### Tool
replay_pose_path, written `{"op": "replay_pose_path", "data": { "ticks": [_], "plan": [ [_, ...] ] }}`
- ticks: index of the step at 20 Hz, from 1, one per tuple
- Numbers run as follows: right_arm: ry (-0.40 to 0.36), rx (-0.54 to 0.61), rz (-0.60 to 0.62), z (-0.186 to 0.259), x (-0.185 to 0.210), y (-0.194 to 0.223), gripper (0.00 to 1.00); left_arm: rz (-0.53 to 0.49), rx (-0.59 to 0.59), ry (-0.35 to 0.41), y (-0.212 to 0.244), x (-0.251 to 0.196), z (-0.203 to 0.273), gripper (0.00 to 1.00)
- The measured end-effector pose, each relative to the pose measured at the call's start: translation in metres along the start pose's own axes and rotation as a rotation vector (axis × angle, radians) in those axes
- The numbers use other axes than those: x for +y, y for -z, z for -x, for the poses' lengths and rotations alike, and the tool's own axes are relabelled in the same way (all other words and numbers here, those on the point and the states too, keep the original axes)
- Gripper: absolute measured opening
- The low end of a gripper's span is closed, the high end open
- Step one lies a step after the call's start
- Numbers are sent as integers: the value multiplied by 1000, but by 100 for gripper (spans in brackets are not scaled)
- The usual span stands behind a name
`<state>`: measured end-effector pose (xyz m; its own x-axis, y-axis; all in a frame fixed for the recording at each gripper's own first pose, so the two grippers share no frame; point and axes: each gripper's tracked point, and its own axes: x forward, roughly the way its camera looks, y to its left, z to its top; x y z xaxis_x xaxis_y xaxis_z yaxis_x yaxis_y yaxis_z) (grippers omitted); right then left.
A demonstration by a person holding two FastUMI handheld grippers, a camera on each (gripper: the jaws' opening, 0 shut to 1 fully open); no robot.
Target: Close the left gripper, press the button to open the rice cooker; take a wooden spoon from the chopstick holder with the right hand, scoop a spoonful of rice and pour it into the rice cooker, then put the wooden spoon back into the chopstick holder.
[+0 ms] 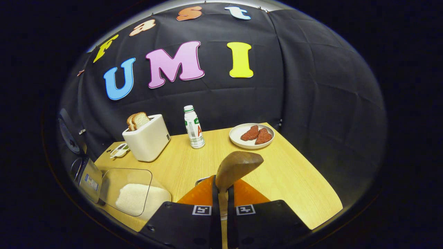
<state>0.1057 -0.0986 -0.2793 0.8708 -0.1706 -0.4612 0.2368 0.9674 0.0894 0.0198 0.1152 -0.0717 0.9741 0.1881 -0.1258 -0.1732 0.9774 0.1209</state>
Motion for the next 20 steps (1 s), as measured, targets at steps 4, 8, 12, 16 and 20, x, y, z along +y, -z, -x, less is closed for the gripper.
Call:
{"op": "replay_pose_path", "data": {
  "ticks": [4, 8, 12, 16, 20],
  "plan": [
    [10, -65, 48, 12, 7, -27, 11, 21, 4, 1, 5, 11, 1, 82],
    [32, -125, 58, 29, 16, -59, 11, 42, 9, 7, 15, 21, -2, 82],
    [-28, -165, 36, 43, 57, -82, 11, 72, 17, 9, 23, 30, -3, 82],
    [-121, -163, 36, 48, 112, -83, 11, 93, 19, 24, 27, 38, -5, 82],
    [-192, -132, 75, 46, 160, -64, 11, 94, 16, 31, 29, 49, -6, 82]
  ]
}}
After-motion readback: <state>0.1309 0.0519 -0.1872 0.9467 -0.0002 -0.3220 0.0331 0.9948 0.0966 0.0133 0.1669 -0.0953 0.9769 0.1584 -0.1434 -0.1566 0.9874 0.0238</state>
